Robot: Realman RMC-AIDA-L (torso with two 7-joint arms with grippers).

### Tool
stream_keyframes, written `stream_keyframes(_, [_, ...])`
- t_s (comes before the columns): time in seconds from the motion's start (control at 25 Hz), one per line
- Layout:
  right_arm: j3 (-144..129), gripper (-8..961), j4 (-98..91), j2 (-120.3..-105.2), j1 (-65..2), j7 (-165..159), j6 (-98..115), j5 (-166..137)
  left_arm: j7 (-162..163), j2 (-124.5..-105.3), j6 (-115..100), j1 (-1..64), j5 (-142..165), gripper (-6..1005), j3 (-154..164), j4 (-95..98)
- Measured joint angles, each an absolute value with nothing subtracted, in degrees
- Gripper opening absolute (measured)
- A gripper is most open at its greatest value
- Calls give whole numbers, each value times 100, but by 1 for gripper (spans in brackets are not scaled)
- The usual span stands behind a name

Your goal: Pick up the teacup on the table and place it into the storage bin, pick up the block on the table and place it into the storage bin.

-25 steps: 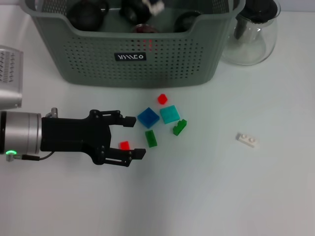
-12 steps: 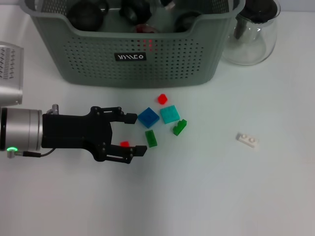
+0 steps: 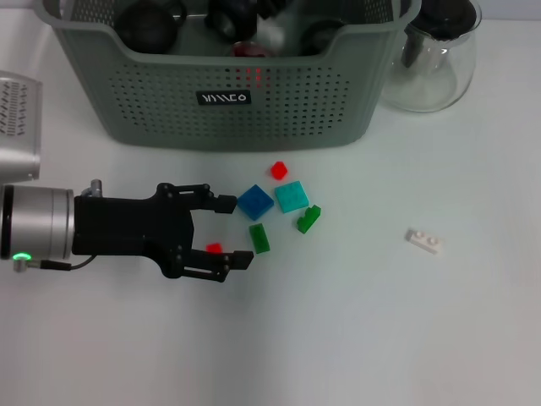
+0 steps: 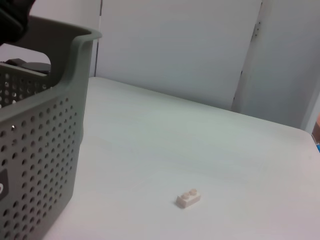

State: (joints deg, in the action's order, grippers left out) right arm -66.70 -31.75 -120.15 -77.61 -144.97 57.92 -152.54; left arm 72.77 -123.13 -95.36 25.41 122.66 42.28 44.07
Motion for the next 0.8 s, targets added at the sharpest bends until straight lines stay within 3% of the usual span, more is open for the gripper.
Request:
stream_keyframes(0.12, [-6699, 170, -3195, -12015, -7762, -14499, 5759, -15257, 7277, -12313, -9536, 2540, 12283, 846, 4224, 4403])
stream_keyframes(0.44, [-6898, 547, -3613, -12015, -7688, -14496, 5806, -15201, 7277, -12313, -9543, 2525, 12268, 847, 4218, 4407])
stream_keyframes(0.56, [-6899, 673, -4394, -12014, -7344, -14423, 6174, -14943, 7277, -12313, -9550, 2523, 12264, 847, 4218, 4409])
stream_keyframes(0.8, [-6832, 802, -6797, -11979, -6230, -14267, 7514, -13867, 7281, -12314, -9606, 2522, 12264, 847, 4218, 4412])
